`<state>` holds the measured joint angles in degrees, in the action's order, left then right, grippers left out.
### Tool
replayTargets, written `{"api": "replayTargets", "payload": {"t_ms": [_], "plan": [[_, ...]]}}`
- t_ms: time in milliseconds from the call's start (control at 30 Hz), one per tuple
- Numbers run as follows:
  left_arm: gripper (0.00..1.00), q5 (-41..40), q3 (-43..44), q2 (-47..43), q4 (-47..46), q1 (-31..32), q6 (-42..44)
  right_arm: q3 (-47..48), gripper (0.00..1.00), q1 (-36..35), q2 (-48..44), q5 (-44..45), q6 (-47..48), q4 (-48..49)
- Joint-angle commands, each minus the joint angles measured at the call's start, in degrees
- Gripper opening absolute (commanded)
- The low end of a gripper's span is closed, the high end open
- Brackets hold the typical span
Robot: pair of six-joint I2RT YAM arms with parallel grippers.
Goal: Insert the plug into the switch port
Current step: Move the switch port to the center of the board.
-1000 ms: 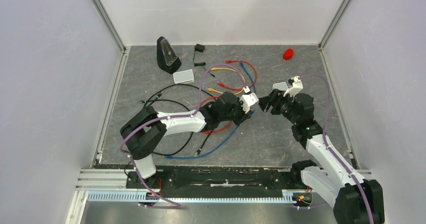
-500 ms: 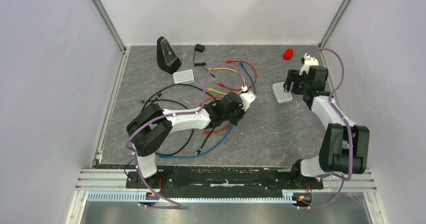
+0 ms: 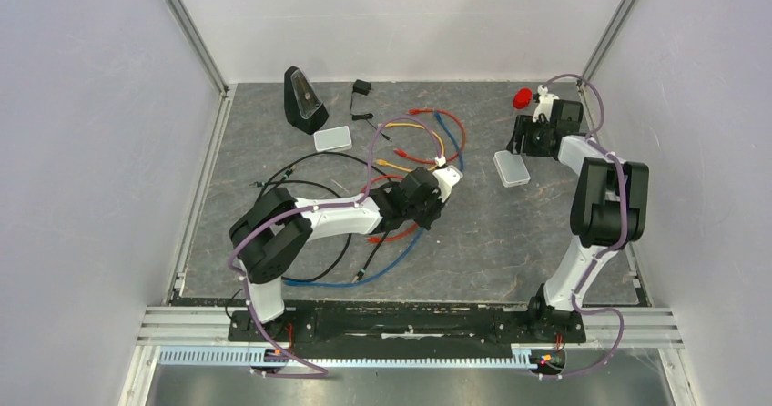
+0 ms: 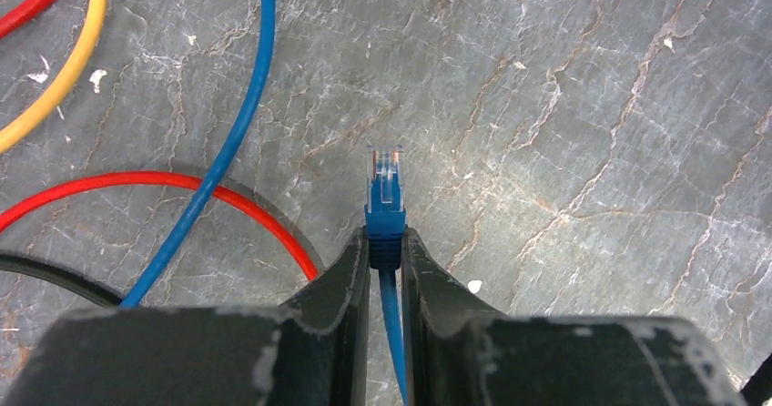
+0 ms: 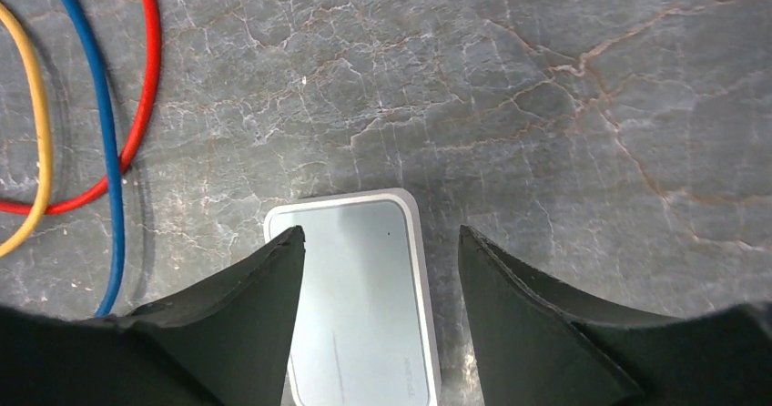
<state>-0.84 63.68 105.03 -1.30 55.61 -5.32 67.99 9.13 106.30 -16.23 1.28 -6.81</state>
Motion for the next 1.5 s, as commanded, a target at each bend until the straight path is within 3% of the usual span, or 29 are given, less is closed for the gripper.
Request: {"api": "replayTargets", "payload": {"t_ms": [0, 267, 433, 800, 1033, 1267, 1467], "plan": [[0.02, 1.57, 0.04, -0.32, -0.13, -0.07, -2.76, 6.11, 0.64, -0.04, 4.22, -3.90, 4.69, -4.62], [0.02, 2.32, -1.05, -1.36, 0.36, -0.07, -2.94, 7.10, 0.60, -0.12, 7.95, -12.39, 11.33, -9.11], [0.02, 3.45, -2.13, -2.33, 0.27, -0.02, -3.89, 2.28, 0.58, -2.40, 4.33, -8.94, 17.65, -10.74], [0.02, 3.58, -5.40, -3.88, -3.78, 0.83, -8.10, -15.25, 0.53, -6.91, -8.81, -8.64, 12.93, -7.55], [0.02, -0.31, -3.44, -2.42, -2.83, 4.88, -7.69, -23.23, 0.48, -11.69, -16.16, -10.68, 9.61, -4.41], [0.02, -1.64, -2.16, -1.24, -3.06, 8.77, -8.21, -24.12, 0.68, -10.59, -19.76, -10.51, 4.19, -5.40], [0.02, -3.17, 2.78, 3.00, -0.04, 11.86, -9.01, -27.60, 0.67, -5.25, -23.65, -11.88, 2.74, -5.52]]}}
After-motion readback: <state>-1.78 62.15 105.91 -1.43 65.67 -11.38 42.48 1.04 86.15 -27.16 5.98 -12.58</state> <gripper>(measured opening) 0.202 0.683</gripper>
